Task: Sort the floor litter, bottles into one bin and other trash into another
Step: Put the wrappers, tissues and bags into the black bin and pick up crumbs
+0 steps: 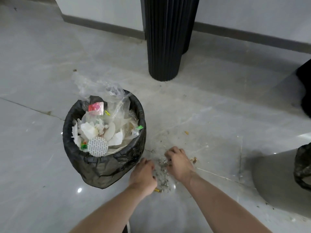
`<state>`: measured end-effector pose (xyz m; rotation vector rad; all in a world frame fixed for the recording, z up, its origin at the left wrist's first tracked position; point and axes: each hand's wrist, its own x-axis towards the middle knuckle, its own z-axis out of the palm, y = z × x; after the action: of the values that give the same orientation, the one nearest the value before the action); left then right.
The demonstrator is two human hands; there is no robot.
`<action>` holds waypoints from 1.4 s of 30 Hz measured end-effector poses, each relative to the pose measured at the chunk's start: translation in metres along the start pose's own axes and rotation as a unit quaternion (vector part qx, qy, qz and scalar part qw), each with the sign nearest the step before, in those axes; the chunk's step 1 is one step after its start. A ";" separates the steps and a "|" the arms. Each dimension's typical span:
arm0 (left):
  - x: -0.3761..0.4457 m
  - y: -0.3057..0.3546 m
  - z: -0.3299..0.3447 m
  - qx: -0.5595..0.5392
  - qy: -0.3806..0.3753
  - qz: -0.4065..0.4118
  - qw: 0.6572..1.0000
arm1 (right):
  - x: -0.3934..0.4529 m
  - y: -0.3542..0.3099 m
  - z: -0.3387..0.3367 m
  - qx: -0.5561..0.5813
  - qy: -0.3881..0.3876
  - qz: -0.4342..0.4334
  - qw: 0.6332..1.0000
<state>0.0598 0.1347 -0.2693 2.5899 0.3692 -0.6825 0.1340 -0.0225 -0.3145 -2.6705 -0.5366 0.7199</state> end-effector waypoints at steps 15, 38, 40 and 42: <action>-0.035 0.003 -0.025 0.127 -0.070 0.133 0.980 | -0.042 -0.006 -0.009 0.085 0.050 0.115 0.988; -0.147 -0.043 -0.279 0.164 -0.145 0.143 0.965 | -0.038 -0.201 -0.184 0.154 0.233 -0.078 0.957; -0.143 -0.043 -0.279 0.171 -0.139 0.143 0.965 | -0.052 -0.181 -0.178 0.147 0.229 -0.062 0.960; -0.140 -0.042 -0.277 0.175 -0.125 0.143 0.966 | -0.064 -0.158 -0.167 0.136 0.223 -0.040 0.964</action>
<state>0.0384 0.2816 0.0060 2.7519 -0.2218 -1.0283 0.1289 0.0541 -0.0881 -2.4238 -0.3883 0.1403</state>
